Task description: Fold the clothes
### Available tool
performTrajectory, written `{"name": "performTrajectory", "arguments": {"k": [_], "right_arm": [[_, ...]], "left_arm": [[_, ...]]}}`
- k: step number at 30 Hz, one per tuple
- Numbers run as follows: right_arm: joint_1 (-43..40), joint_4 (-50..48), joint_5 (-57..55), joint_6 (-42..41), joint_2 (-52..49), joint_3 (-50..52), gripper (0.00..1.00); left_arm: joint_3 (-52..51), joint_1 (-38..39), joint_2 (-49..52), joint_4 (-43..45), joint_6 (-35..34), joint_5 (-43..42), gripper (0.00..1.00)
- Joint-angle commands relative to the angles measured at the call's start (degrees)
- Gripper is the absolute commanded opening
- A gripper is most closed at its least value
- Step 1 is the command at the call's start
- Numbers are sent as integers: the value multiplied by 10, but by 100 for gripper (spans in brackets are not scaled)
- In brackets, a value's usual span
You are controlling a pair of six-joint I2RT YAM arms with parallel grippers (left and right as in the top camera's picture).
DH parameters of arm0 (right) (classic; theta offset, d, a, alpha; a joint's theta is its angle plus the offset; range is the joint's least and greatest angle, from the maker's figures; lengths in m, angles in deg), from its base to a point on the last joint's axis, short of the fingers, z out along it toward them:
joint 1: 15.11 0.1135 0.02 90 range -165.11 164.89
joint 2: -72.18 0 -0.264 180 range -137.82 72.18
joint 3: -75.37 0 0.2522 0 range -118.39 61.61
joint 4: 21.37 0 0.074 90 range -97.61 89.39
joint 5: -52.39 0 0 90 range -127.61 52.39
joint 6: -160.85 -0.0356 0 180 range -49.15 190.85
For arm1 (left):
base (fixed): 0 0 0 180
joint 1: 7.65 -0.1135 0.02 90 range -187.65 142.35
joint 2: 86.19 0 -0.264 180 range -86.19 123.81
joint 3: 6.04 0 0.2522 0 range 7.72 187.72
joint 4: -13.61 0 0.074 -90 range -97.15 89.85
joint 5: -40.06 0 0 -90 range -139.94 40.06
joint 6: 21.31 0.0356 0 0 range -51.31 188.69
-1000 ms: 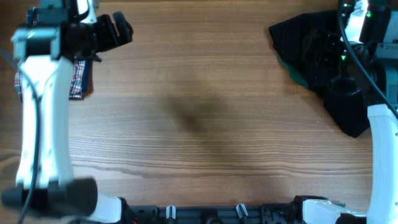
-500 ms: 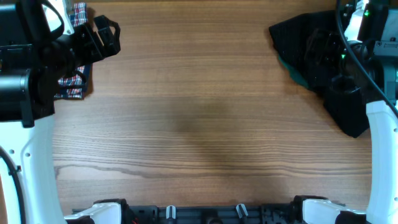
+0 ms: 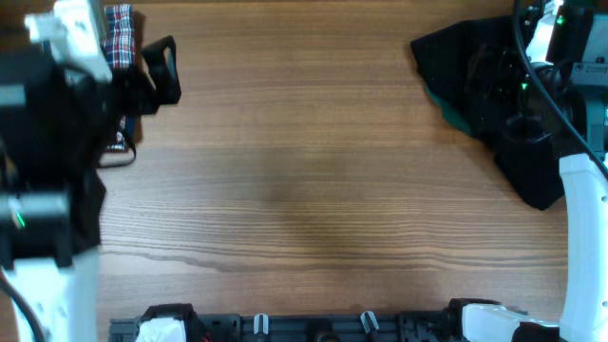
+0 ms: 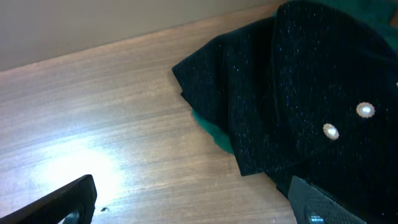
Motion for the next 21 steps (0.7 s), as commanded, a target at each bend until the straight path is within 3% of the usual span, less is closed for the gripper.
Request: {"name": "performTrajectory", "arguments": {"k": [1, 4, 11, 15, 21], "right_arm": [[1, -1, -10, 8, -5, -5, 100], [1, -1, -10, 8, -5, -5, 100], [1, -1, -10, 8, -5, -5, 100], [1, -1, -10, 8, -5, -5, 100], [1, -1, -10, 8, -5, -5, 100]], "left_arm": [[-239, -17, -152, 156, 43, -3, 100], [-404, -21, -287, 233, 43, 0, 100], [-597, -69, -544, 229, 1, 2, 100], [-670, -75, -607, 269, -9, 4, 100], [-768, -75, -611, 359, -9, 10, 100]]}}
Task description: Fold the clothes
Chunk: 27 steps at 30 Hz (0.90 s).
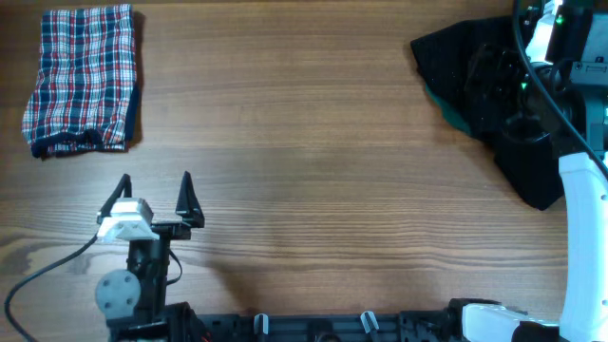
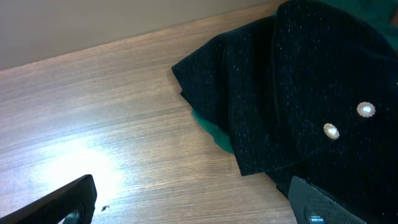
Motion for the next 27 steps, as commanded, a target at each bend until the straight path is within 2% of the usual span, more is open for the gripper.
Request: {"name": "performTrajectory", "arguments": {"k": [1, 5, 11, 27], "right_arm": [[1, -2, -10, 8, -3, -5, 100], [1, -2, -10, 8, -3, -5, 100], [1, -2, -10, 7, -3, -5, 100], [1, -2, -10, 8, -3, -5, 100]], "left_arm": [[-60, -4, -9, 53, -10, 6, 100], [-85, -4, -18, 51, -20, 6, 100], [-91, -2, -26, 3, -20, 6, 100], [-91, 15, -26, 4, -20, 6, 100]]}}
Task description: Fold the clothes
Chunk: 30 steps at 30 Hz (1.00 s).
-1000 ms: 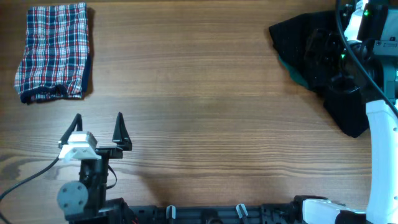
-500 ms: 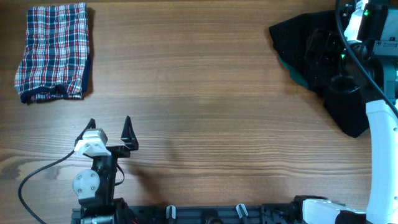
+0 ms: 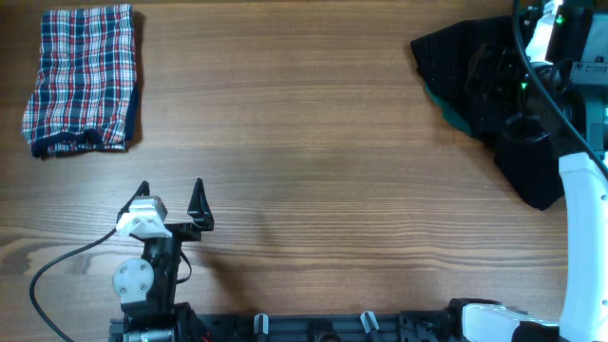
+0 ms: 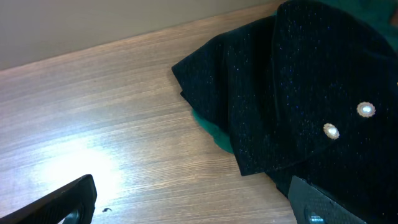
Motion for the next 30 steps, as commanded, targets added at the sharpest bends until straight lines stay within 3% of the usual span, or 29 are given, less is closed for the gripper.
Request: {"name": "performTrajectory", "arguments": {"k": [1, 14, 19, 28, 30], "right_arm": [[1, -2, -10, 8, -3, -5, 100], [1, -2, -10, 8, -5, -5, 100], [20, -4, -10, 8, 69, 15, 100], [48, -5, -10, 7, 266, 221, 100], [48, -58, 17, 5, 328, 299, 100]], "left_arm": [[-6, 2, -7, 0, -5, 6, 100], [-6, 2, -7, 0, -5, 6, 100], [-6, 2, -7, 0, -5, 6, 100], [-6, 2, -7, 0, -5, 6, 100], [-6, 2, -7, 0, -5, 6, 100]]}}
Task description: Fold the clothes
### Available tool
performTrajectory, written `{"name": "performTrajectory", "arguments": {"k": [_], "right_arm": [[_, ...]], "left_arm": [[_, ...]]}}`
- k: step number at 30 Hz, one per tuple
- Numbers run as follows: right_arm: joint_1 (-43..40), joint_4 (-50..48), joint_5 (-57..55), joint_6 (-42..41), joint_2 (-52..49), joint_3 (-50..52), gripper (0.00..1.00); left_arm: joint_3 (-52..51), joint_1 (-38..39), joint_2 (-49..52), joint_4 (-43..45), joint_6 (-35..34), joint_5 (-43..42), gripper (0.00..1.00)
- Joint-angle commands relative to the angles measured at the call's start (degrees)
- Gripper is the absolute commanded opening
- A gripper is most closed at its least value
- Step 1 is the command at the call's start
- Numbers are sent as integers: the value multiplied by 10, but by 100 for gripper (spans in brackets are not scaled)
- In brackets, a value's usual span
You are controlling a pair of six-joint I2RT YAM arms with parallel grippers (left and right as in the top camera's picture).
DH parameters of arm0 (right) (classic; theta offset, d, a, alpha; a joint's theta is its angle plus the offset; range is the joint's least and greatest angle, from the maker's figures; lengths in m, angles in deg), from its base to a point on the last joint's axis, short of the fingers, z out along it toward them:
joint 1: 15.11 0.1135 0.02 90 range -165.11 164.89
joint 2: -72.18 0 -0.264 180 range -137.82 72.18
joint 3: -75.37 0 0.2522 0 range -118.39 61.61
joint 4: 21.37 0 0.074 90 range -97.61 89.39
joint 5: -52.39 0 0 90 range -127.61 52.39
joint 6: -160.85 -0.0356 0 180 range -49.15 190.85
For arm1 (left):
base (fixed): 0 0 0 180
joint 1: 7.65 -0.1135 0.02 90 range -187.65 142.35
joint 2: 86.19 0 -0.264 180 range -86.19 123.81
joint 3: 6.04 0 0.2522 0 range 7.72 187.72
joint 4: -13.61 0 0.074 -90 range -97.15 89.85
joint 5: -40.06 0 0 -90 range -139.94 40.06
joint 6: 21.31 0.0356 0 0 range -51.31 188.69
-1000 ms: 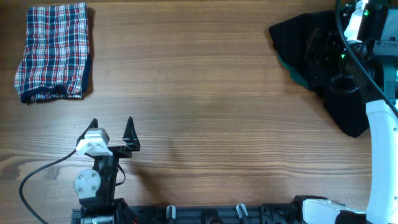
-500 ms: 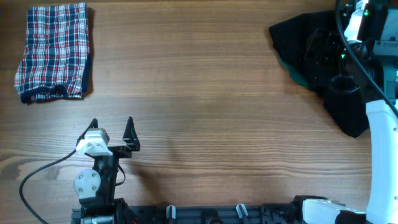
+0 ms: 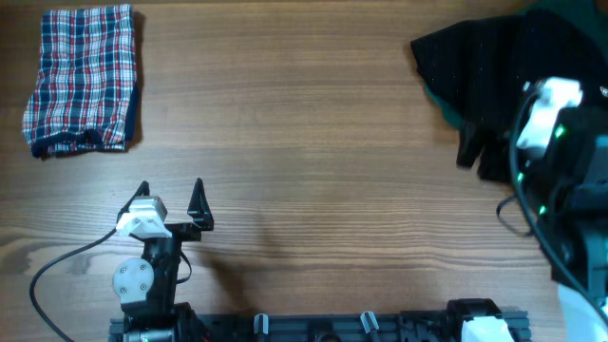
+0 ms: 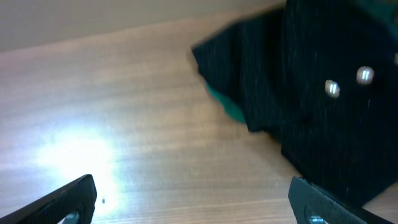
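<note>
A folded plaid cloth (image 3: 81,81) lies flat at the far left corner. A crumpled black garment (image 3: 465,66) sits at the far right with a green cloth (image 3: 446,112) peeking from under it. The right wrist view shows the black garment (image 4: 311,93) blurred, with two shiny studs (image 4: 333,88) and the green edge (image 4: 227,109). My right gripper (image 4: 193,208) is open over bare wood just in front of the garment; overhead, my right gripper (image 3: 480,157) sits at the garment's near edge. My left gripper (image 3: 171,190) rests open near the front left, holding nothing.
The wooden table (image 3: 304,190) has a dark rail with clips (image 3: 313,328) along its front edge. The left arm's cable (image 3: 66,266) trails over the front left of the table. The right arm's body (image 3: 560,190) covers the right edge.
My right arm has come toward the front of the table, off the black garment's middle to its near edge; its view is blurred and still open. The left arm has not moved.
First my left arm was high over the far left corner, hiding most of the plaid cloth. Then it stood open at the front left with the folded cloth in full view, then shifted slightly right. My right gripper stayed open over the black garment, and now sits nearer the front.
</note>
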Motion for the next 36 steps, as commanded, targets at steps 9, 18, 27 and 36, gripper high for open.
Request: {"name": "performTrajectory", "arguments": {"k": [9, 18, 27, 36], "right_arm": [[2, -522, 139, 6, 358, 480, 100], [2, -603, 139, 8, 484, 669, 100], [2, -609, 139, 11, 545, 731, 100], [1, -595, 135, 66, 544, 731, 100]], "left_arm": [[-5, 2, -6, 2, -5, 6, 100], [-5, 2, -6, 2, -5, 6, 100], [-5, 2, -6, 1, -5, 6, 100], [-5, 2, -6, 2, -5, 6, 100]]}}
